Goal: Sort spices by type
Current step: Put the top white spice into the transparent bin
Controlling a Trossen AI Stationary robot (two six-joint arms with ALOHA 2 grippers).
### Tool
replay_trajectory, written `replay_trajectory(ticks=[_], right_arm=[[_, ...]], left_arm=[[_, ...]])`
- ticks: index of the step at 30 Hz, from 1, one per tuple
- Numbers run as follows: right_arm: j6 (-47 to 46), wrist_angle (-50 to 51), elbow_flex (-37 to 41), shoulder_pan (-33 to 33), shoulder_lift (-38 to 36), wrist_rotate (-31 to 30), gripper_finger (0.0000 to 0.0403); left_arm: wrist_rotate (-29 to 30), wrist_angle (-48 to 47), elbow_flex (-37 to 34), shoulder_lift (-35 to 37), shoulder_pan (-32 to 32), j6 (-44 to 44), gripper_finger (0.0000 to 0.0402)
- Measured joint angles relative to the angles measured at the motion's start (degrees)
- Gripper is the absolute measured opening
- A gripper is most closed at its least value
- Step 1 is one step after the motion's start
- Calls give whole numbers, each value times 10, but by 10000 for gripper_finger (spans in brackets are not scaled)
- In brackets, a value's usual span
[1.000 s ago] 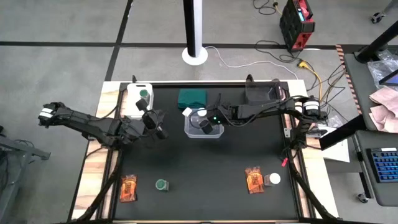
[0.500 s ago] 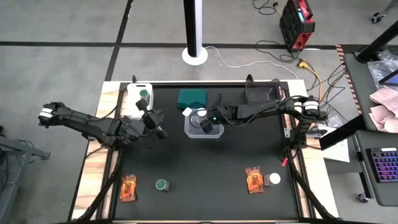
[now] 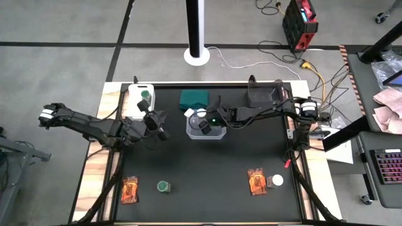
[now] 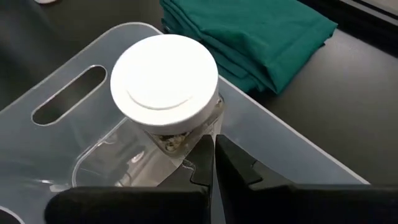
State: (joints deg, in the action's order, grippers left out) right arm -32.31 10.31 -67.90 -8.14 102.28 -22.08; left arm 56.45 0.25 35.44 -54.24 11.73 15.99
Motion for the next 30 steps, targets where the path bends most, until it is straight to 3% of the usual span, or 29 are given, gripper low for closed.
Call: replay_trajectory(ticks=[30], right_arm=[[38,-64,-6,8,28,16,9]], left_arm=[[0,-1,0,0,0,0,0]])
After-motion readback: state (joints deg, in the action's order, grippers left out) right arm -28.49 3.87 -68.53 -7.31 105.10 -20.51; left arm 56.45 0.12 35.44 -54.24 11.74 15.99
